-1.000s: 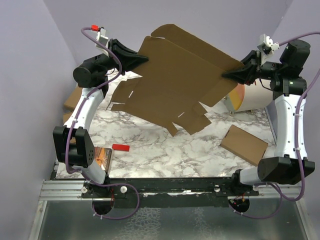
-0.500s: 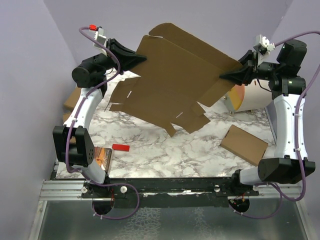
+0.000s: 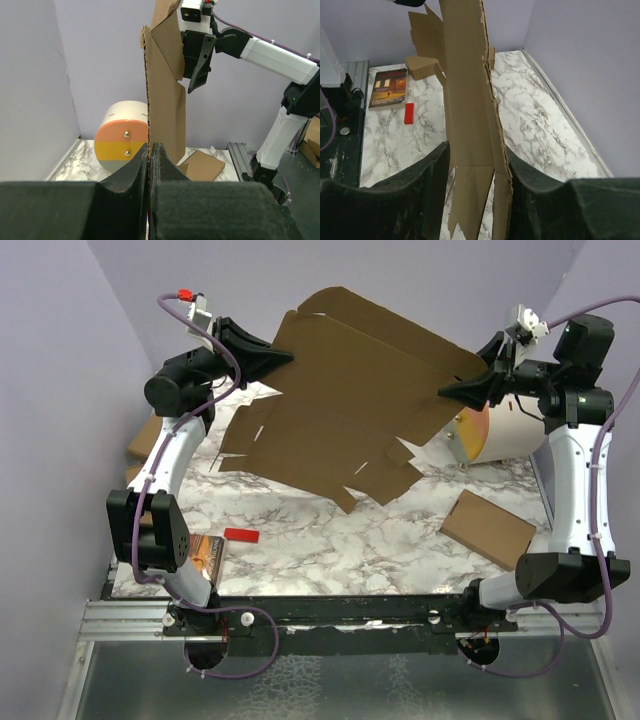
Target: Fold the paper box
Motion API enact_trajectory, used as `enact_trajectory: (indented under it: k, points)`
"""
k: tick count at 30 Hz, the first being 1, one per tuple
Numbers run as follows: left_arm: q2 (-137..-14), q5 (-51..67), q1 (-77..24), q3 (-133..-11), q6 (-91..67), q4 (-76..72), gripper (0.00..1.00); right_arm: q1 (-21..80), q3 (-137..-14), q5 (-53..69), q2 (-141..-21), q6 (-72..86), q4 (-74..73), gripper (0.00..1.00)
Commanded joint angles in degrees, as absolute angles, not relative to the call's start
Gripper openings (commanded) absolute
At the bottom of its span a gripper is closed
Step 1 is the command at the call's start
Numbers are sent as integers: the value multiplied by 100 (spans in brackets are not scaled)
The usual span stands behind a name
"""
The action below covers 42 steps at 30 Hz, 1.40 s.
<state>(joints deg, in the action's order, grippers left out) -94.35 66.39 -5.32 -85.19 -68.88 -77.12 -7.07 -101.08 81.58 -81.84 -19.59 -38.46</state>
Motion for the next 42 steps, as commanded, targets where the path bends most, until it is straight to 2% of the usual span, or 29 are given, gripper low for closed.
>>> enact_trajectory:
  k: [1,9,27,31,38,42]
  points:
    - [-9478,6738,-653,-8710,-7077,-8050,0,-554,-10335,8099,-8263,-2111,-4079,43]
    - [-9474,6776,-659,-8719,-7131,-8147,0,-554,-10465,7812,-8367,-2265,-4274,52]
    - [-9475,6802,-657,-8728,-7224,-8240,0,-554,-10624,7153,-8490,-2440,-4423,64]
    - [-9472,6794,-659,-8740,-7218,-8253,0,-554,-10676,6945,-8513,-2436,-4473,70]
    - [-9492,6776,-659,-8771,-7242,-8259,0,-554,-10758,7111,-8649,-2597,-4722,70]
    - [-9531,6768,-659,-8787,-7292,-8314,0,-554,-10863,7401,-8745,-2578,-4788,63]
